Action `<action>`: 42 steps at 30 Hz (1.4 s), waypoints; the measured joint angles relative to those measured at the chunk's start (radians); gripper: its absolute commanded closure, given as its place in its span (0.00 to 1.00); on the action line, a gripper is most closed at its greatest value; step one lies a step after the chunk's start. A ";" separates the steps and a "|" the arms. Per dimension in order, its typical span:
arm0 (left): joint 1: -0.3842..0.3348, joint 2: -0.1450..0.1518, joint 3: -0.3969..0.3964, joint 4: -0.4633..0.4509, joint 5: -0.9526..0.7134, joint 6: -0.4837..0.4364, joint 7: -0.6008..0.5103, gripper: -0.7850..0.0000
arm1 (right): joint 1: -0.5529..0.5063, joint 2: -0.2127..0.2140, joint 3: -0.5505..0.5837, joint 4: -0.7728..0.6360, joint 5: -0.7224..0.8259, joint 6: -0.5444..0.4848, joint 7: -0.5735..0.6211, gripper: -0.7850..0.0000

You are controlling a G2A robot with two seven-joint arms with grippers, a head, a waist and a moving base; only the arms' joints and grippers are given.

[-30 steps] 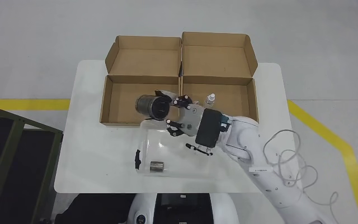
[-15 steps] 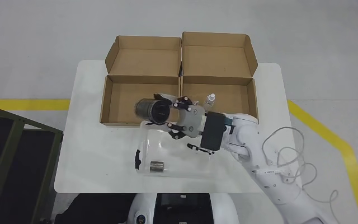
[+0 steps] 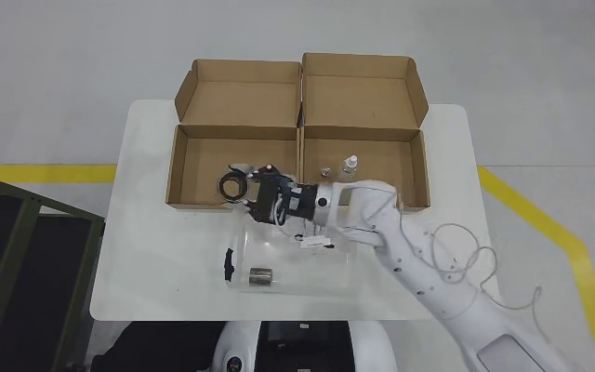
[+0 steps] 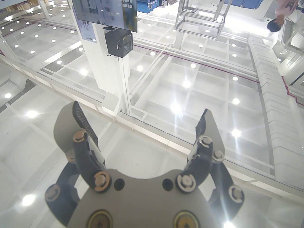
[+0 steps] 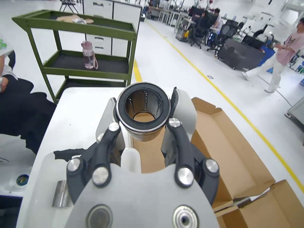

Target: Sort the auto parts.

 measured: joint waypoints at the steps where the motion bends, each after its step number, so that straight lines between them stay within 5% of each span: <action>1: 0.000 0.000 0.000 0.000 0.000 0.000 0.000 0.00 | 0.019 -0.008 -0.014 0.025 0.009 0.007 0.020 1.00; 19: 0.000 0.000 0.000 0.000 0.000 0.000 0.000 0.00 | 0.168 -0.086 -0.071 0.332 0.081 0.166 0.204 1.00; 42: 0.000 0.000 0.000 0.000 0.000 0.000 0.000 0.00 | 0.124 -0.100 -0.053 0.348 0.101 0.167 0.426 1.00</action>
